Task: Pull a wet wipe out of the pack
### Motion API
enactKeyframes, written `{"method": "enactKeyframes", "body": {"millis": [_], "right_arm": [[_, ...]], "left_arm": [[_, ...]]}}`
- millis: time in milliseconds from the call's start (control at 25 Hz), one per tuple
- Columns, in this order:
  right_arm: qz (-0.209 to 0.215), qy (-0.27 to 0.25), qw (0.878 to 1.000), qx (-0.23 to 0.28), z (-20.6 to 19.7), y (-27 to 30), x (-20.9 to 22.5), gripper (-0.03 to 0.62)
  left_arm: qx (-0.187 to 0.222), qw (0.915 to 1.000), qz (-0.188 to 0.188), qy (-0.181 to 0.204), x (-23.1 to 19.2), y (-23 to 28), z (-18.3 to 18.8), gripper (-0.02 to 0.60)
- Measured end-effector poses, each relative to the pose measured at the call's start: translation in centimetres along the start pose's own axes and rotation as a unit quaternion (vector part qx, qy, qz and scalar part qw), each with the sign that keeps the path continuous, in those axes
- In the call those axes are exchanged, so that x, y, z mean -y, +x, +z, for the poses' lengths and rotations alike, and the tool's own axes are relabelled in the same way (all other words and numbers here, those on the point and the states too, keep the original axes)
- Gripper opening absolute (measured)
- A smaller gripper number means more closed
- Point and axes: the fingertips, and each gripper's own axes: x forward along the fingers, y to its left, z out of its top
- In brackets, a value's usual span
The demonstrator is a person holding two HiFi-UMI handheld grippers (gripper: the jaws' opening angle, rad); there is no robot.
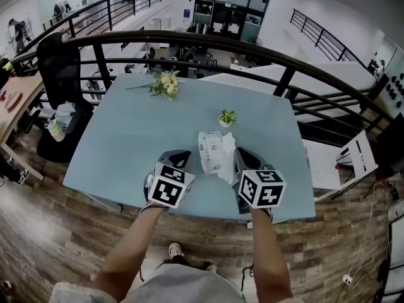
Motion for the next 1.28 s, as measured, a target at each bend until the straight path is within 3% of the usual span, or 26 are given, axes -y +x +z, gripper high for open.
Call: {"method": "enactKeyframes", "body": {"millis": [360, 1280], "right_arm": [[0.026, -0.001, 0.999, 0.028, 1.1, -3.5, 0.8, 0.008], [0.067, -0.009, 0.997, 0.043, -1.1, -8.4, 4.2, 0.008]], "left_arm": [[0.011, 0.9995, 0.030, 0.009, 2.4, -1.6, 1.4, -0.006], [0.027, 0.9914, 0.123, -0.034, 4.7, -6.2, 0.5, -0.006]]}}
